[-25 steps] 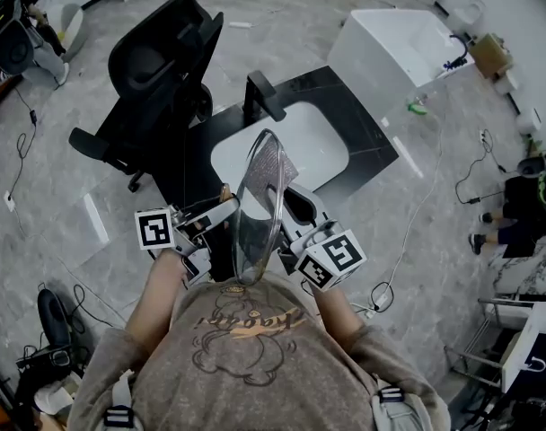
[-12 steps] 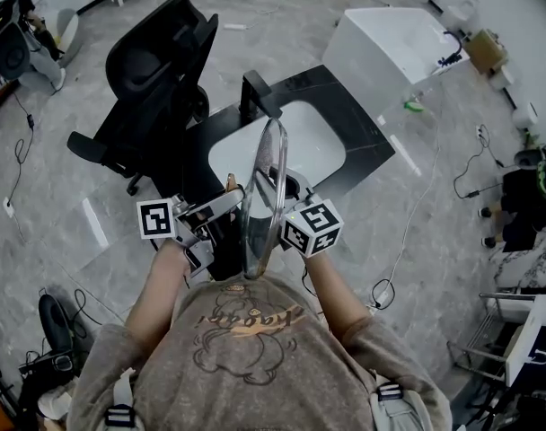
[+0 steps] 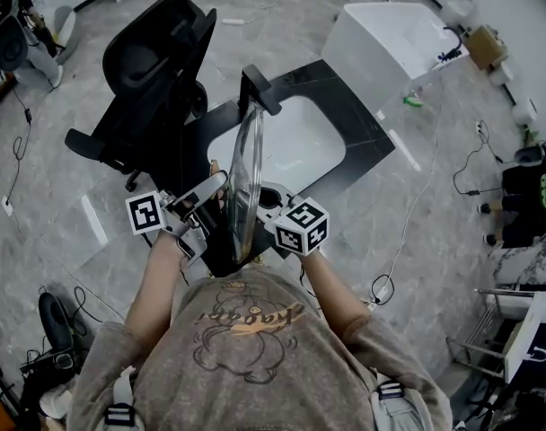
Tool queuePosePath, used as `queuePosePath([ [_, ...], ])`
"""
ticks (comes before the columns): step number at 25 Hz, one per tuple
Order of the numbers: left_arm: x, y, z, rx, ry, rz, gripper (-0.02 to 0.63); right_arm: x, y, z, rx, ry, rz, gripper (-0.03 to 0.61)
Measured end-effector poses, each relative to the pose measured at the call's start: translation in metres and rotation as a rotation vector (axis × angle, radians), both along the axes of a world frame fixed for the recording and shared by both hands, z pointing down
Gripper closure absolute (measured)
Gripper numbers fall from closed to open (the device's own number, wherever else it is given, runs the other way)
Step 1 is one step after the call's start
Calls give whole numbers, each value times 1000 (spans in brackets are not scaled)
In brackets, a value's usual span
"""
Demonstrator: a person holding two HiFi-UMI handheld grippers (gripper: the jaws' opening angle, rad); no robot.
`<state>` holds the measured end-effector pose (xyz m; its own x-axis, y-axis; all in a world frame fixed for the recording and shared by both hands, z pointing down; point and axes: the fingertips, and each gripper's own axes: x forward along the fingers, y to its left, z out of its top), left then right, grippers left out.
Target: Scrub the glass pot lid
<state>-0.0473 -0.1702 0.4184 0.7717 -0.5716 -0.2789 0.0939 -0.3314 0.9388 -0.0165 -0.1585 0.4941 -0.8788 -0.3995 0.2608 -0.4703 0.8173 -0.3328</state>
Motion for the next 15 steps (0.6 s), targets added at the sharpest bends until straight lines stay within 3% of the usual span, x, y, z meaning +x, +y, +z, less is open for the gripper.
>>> queuePosePath([
  [15, -22, -5, 21, -56, 12, -91, 436, -11, 81, -2, -173, -89, -213, 502],
])
